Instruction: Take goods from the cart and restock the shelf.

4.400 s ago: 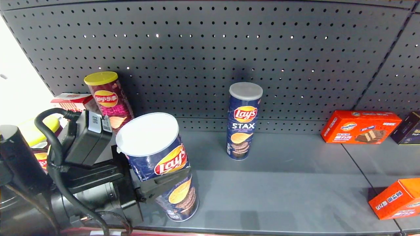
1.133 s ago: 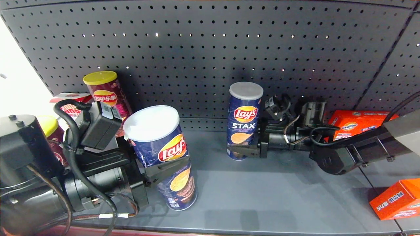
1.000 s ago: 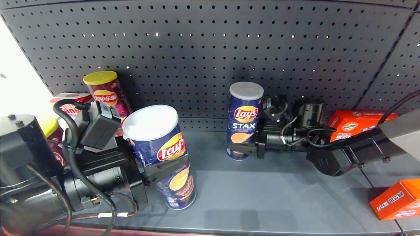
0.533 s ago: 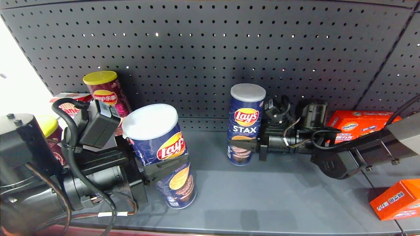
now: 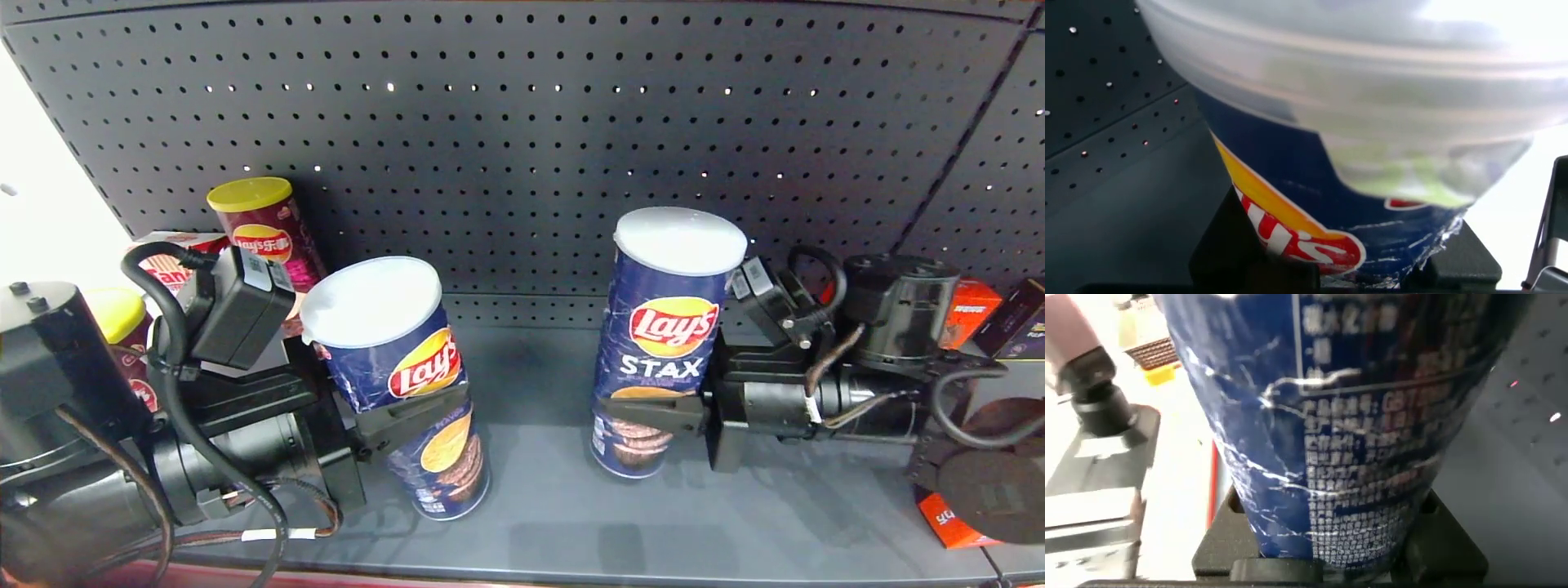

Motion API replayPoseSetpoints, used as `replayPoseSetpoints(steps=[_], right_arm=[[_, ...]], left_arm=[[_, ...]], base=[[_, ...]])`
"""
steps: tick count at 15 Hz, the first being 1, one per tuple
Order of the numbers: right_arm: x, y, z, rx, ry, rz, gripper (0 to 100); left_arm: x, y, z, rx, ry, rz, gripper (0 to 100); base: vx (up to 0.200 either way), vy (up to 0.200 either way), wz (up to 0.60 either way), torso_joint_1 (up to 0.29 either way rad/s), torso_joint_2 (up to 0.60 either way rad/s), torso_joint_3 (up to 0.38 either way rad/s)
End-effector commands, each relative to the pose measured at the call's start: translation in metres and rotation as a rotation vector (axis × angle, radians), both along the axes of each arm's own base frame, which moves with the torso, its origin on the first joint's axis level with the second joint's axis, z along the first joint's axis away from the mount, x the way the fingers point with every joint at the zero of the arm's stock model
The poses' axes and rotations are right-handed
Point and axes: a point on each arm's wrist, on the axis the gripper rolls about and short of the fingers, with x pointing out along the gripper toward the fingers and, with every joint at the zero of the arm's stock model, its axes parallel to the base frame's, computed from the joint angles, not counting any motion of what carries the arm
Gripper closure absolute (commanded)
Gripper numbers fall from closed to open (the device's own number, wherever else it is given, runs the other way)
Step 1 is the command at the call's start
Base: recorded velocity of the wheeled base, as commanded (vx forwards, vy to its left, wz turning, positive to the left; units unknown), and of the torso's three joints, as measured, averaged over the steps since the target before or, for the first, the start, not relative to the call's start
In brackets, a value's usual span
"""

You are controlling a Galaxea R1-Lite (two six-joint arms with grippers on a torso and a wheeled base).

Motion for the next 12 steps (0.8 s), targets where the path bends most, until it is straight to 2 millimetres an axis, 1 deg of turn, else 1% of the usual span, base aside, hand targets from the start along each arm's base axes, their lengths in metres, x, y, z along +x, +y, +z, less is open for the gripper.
replayPoseSetpoints(steps=[1,2,3,6,7,12], right_arm=[[-0.04,-0.007,0.002,-0.003,-0.005,0.012,100],[-0.046,-0.006,-0.005,-0.013,0.007,0.021,100],[-0.047,-0.006,-0.011,-0.019,0.013,0.021,100],[-0.04,-0.002,-0.033,-0.025,0.018,0.002,100],[-0.037,0.001,-0.038,-0.026,0.019,-0.009,100],[-0.025,0.009,-0.044,-0.031,0.026,-0.012,100]], left_arm=[[0.0,0.0,0.001,-0.003,-0.004,0.001,100],[0.0,0.0,0.002,-0.004,-0.005,0.0,100],[0.0,0.0,0.002,-0.004,-0.005,0.0,100],[0.0,0.0,0.002,-0.005,-0.006,0.001,100],[0.001,0.0,0.002,-0.005,-0.006,0.003,100],[0.0,0.0,0.001,-0.003,-0.004,0.003,100]], base=[[0.0,0.0,0.0,0.0,0.0,0.0],[0.0,0.0,0.0,0.0,0.0,0.0],[0.0,0.0,0.0,0.0,0.0,0.0],[0.0,0.0,0.0,0.0,0.0,0.0],[0.0,0.0,0.0,0.0,0.0,0.0],[0.0,0.0,0.0,0.0,0.0,0.0]])
